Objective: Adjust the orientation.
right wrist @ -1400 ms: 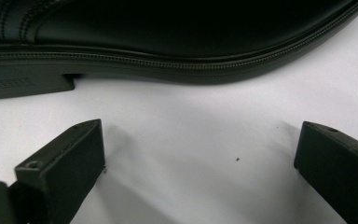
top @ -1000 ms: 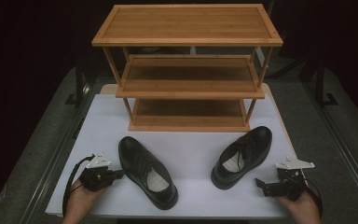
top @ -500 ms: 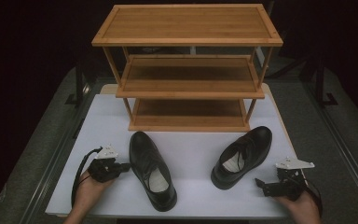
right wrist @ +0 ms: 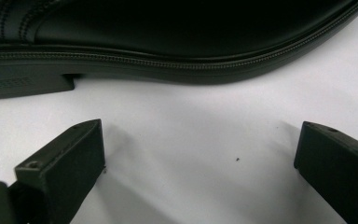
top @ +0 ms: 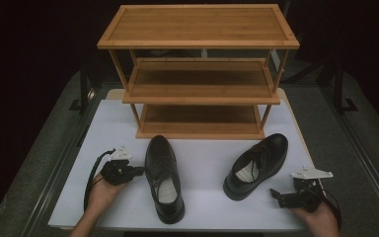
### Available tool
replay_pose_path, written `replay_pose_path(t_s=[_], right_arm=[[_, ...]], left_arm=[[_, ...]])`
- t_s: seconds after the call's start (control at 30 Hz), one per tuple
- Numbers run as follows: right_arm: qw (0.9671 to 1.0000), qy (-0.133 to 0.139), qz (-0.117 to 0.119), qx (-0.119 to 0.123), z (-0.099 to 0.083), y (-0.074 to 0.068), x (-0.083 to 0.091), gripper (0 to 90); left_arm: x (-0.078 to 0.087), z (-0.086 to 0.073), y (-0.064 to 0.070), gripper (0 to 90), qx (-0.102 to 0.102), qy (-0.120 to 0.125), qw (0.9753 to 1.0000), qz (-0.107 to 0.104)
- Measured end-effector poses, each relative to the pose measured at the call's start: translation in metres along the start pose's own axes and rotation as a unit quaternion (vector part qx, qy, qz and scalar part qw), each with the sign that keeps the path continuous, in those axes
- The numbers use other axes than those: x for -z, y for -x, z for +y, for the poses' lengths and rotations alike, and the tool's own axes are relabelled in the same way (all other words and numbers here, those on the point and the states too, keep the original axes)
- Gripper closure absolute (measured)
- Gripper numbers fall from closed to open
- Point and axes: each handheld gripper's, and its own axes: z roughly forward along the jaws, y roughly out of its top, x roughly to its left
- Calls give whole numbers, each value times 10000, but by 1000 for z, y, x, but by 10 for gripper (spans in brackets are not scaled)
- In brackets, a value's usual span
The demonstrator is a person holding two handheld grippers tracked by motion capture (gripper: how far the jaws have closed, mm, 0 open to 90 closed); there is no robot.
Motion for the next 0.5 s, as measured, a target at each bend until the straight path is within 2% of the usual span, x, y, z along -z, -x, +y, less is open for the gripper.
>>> replay_pose_path(t_s=[0.27,0.5], right_arm=[[10000,-1,-1,3,0,0,0,11],[10000,0,0,3,0,0,0,12]], left_arm=[[-13,12,0,900,24,50,10000,-39],[-25,25,5,900,-87,18,10000,3]])
